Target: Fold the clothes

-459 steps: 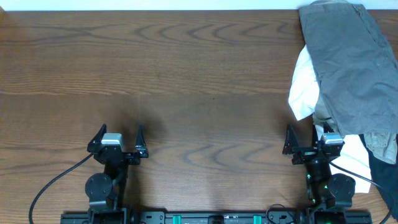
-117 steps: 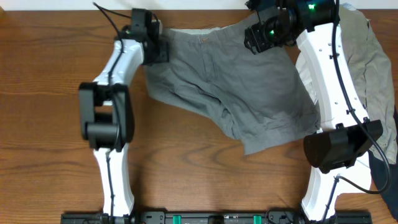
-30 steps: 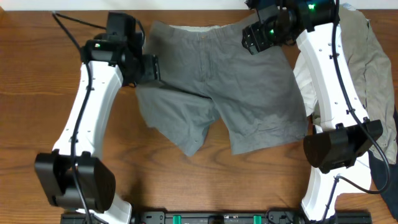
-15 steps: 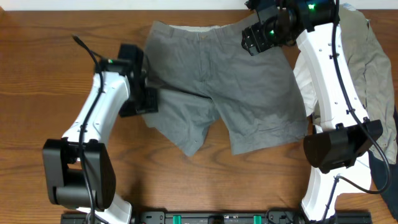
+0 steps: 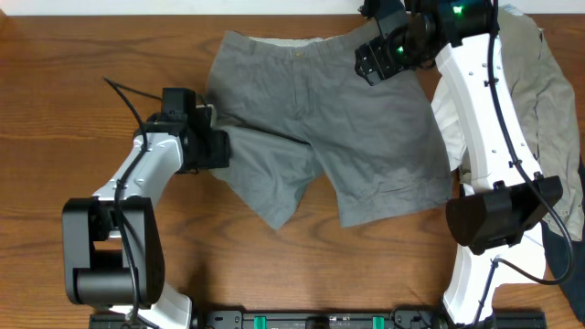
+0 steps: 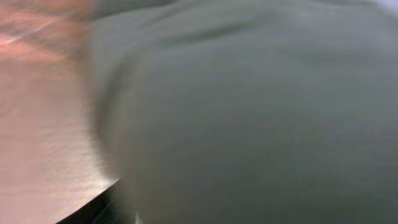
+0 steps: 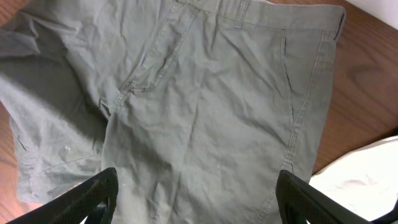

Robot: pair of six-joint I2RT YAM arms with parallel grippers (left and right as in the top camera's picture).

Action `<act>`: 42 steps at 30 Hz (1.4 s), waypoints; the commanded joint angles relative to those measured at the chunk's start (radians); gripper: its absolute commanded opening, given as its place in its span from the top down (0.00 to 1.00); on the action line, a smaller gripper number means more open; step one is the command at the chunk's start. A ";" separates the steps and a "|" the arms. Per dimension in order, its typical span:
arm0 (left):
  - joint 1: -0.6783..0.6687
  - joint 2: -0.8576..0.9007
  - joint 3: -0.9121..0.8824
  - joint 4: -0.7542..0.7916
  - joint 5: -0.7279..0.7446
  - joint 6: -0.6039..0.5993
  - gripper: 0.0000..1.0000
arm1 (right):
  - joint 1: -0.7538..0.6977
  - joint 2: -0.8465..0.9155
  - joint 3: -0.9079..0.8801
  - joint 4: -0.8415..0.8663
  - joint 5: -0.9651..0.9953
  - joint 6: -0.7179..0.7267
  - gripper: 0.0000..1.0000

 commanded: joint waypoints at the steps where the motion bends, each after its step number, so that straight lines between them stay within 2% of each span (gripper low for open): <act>1: -0.004 0.000 -0.006 -0.002 0.084 0.097 0.36 | -0.005 0.025 0.001 0.005 -0.002 -0.016 0.21; 2: -0.004 0.006 -0.006 -0.006 0.085 0.096 0.38 | -0.005 0.025 0.001 0.006 -0.002 -0.016 0.21; 3: -0.004 0.011 -0.006 -0.013 0.084 0.096 0.45 | -0.005 0.025 0.001 0.006 -0.002 -0.016 0.21; 6: -0.004 0.029 -0.006 -0.035 0.084 0.096 0.67 | -0.004 0.025 0.001 0.006 -0.002 -0.016 0.21; 9: -0.003 0.046 -0.006 -0.047 0.079 0.086 0.94 | -0.004 0.025 0.001 0.005 -0.002 -0.016 0.21; 13: 0.026 0.031 0.001 -0.091 0.042 -0.059 0.94 | -0.004 0.025 0.001 0.005 -0.002 -0.016 0.21; 19: 0.134 -0.065 0.055 -0.407 0.053 -0.371 0.94 | -0.004 0.025 0.001 0.005 -0.002 -0.016 0.21; 23: 0.174 -0.115 0.055 -0.587 0.084 -0.411 0.94 | -0.003 0.026 0.001 0.018 -0.016 -0.012 0.21; 25: 0.175 -0.122 0.055 -0.652 0.084 -0.411 0.93 | -0.003 0.027 0.000 0.027 -0.034 -0.012 0.21; 27: 0.174 -0.121 0.054 -0.696 0.084 -0.411 0.85 | -0.003 0.031 0.000 0.031 -0.047 -0.011 0.21; 28: 0.173 -0.121 0.052 -0.707 0.084 -0.411 0.73 | -0.002 0.034 0.000 0.031 -0.051 0.000 0.21; 30: 0.173 -0.121 0.052 -0.725 0.084 -0.411 0.31 | -0.001 0.043 0.000 0.030 -0.054 0.034 0.23; 31: 0.173 -0.121 0.052 -0.729 0.084 -0.410 0.21 | 0.000 0.050 -0.001 0.027 -0.054 0.043 0.23; 33: 0.173 -0.121 0.052 -0.734 0.085 -0.401 0.17 | 0.002 0.061 -0.006 0.022 -0.054 0.060 0.25; 38: 0.173 -0.122 0.071 -0.766 0.108 -0.338 0.17 | 0.006 0.091 -0.010 -0.008 -0.055 0.094 0.36; 40: 0.173 -0.134 0.106 -0.789 0.107 -0.335 0.18 | 0.008 0.101 -0.010 -0.019 -0.062 0.109 0.46; 42: 0.173 -0.160 0.150 -0.800 0.107 -0.335 0.18 | 0.017 0.110 -0.011 -0.040 -0.064 0.138 0.61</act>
